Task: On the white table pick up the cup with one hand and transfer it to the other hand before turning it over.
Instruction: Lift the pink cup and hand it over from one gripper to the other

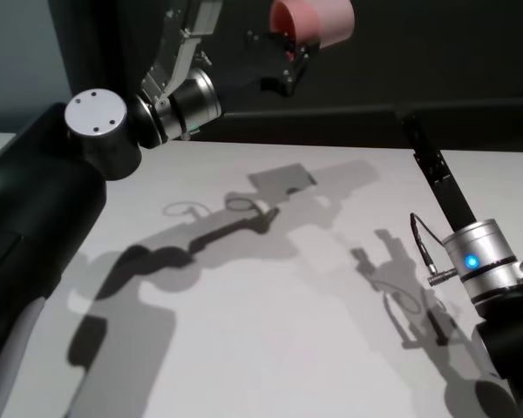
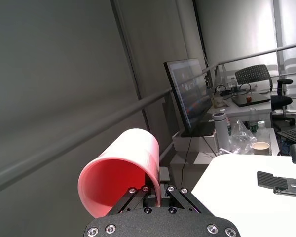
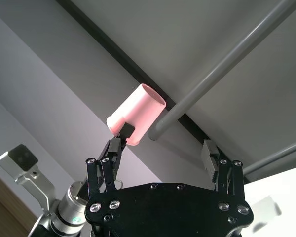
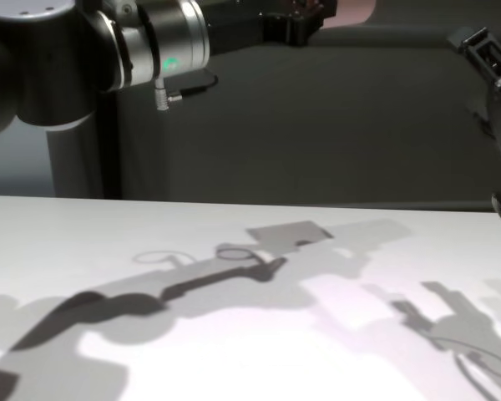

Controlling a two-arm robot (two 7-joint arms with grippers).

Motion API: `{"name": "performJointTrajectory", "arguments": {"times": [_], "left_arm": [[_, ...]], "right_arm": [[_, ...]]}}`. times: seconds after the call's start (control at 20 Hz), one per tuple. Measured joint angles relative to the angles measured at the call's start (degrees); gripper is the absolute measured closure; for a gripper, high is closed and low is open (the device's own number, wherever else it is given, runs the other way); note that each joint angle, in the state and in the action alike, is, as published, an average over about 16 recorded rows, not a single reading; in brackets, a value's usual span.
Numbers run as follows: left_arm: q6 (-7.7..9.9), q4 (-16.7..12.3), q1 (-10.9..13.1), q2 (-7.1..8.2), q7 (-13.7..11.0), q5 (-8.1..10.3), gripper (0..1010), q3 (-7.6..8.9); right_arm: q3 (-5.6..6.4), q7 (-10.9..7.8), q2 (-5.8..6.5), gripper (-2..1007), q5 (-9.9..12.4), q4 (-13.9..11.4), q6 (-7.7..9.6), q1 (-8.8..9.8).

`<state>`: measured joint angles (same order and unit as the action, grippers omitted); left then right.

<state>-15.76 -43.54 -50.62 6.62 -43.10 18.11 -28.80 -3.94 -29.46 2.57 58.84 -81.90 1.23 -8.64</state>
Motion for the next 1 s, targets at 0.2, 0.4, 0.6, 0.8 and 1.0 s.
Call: {"name": "performJointTrajectory", "arguments": {"times": [0.2,0.4,0.6,0.8,1.0], "left_arm": [[0.0,0.0,0.0,0.0,0.0,0.0,959,0.0],[0.0,0.0,0.0,0.0,0.0,0.0,959,0.0],[0.0,0.0,0.0,0.0,0.0,0.0,959,0.0],[0.0,0.0,0.0,0.0,0.0,0.0,959,0.0],[0.0,0.0,0.0,0.0,0.0,0.0,959,0.0]], "right_arm": [[0.28,-2.6,-0.64,3,4.22,4.42,2.12,-3.49],[0.28,-5.04,-1.27,3,7.53,9.07,3.89,-7.14],[0.02,-7.4,-1.88,3,10.1,13.81,5.26,-10.75],[-0.51,-9.61,-2.37,3,11.78,18.13,6.08,-14.0],[-1.15,-11.95,-2.79,3,13.01,22.52,6.52,-17.09]]}}
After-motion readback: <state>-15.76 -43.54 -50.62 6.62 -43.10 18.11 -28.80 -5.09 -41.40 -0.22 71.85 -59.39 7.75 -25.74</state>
